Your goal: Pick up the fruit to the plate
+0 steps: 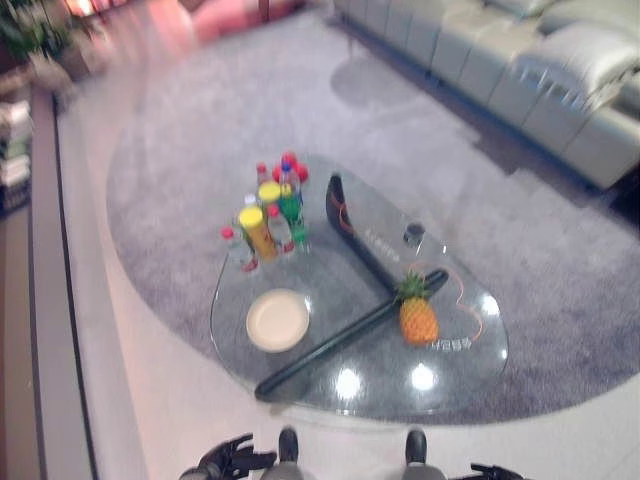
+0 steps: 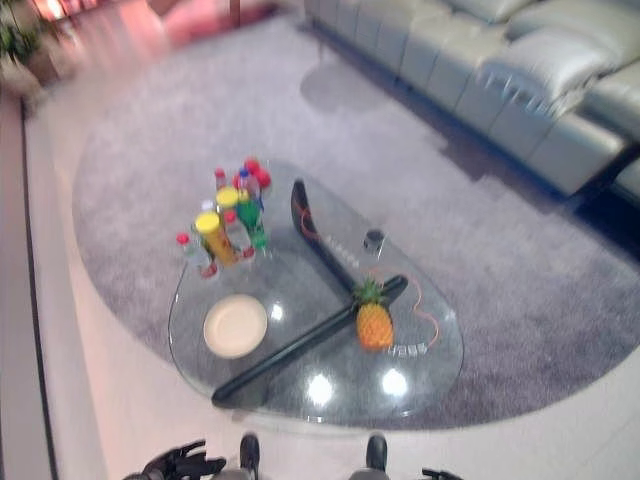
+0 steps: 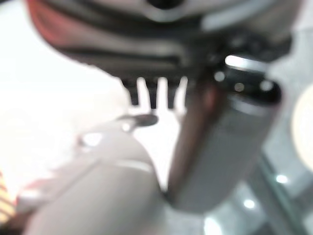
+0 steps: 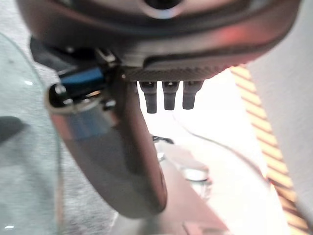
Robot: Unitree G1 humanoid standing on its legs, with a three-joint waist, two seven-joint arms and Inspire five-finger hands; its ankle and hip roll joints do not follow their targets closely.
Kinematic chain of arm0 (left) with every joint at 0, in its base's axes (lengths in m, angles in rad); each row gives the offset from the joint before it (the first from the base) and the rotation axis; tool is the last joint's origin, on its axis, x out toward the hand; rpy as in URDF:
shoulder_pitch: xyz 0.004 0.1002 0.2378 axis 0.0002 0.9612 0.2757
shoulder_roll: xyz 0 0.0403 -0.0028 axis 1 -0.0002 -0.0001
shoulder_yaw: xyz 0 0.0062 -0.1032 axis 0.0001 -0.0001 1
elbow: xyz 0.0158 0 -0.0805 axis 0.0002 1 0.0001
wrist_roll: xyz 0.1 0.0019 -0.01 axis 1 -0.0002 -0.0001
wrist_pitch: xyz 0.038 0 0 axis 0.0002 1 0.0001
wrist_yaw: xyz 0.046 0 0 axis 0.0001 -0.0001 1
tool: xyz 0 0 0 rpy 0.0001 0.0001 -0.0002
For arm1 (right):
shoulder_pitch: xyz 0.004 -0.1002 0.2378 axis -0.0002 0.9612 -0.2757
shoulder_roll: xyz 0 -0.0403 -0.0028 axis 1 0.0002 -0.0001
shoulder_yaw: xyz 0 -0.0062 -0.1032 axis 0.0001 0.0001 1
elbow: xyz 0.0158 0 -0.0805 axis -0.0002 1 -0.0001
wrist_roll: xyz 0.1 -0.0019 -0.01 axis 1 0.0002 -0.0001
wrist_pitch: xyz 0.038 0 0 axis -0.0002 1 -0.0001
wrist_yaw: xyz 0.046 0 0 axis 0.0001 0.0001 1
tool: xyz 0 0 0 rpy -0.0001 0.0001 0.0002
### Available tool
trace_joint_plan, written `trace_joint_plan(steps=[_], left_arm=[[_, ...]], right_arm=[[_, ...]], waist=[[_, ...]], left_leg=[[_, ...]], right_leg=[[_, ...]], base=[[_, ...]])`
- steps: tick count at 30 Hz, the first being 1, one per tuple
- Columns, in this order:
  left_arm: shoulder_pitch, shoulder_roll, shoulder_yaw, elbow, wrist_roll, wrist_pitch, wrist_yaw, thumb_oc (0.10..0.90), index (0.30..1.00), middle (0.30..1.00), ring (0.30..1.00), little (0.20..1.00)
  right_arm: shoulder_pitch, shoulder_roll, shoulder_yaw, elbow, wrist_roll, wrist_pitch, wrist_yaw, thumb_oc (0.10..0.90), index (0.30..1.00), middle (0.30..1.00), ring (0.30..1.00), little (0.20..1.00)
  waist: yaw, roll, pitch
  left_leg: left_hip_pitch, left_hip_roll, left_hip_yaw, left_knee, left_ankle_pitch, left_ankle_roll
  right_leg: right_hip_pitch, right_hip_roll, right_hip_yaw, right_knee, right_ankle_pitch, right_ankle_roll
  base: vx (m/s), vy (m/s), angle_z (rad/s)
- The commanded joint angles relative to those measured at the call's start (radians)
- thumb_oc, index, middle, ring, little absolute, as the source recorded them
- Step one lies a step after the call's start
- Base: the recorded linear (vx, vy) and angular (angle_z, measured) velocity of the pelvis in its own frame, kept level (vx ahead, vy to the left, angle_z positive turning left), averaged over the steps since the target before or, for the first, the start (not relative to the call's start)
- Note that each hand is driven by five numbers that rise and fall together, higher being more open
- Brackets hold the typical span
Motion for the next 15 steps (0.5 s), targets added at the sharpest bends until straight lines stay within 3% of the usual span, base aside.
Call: trace_joint_plan(steps=[1,10,15], left_arm=[[-0.043,0.025,-0.018,0.023,-0.082,-0.020,-0.018,0.800,0.900,0.900,0.900,0.900],[-0.109,0.066,-0.041,-0.067,-0.255,-0.060,-0.089,0.800,0.900,0.900,0.900,0.900],[-0.167,0.102,-0.011,-0.120,-0.346,-0.142,0.068,0.800,0.900,0.900,0.900,0.900]], right_arm=[[-0.057,-0.006,-0.008,0.011,0.038,0.011,-0.016,0.800,0.900,0.900,0.900,0.900],[-0.126,-0.062,-0.020,-0.054,0.134,-0.046,-0.042,0.800,0.900,0.900,0.900,0.900],[-0.181,-0.106,-0.055,-0.089,0.214,-0.109,-0.102,0.800,0.900,0.900,0.900,0.900]], waist=[[0.014,-0.027,0.094],[0.022,-0.025,0.181],[0.027,-0.028,0.237]], left_leg=[[-0.025,-0.028,-0.003,-0.002,-0.052,0.036],[-0.120,-0.046,-0.014,-0.002,-0.032,0.034],[-0.192,-0.060,-0.035,0.039,-0.025,0.035]], right_leg=[[-0.063,-0.013,0.002,-0.001,0.019,-0.004],[-0.155,-0.011,0.000,-0.001,0.045,-0.007],[-0.225,-0.022,0.003,0.032,0.049,-0.011]], base=[[-0.08,0.004,0.00],[-0.06,0.003,0.00],[-0.06,-0.010,0.01]])
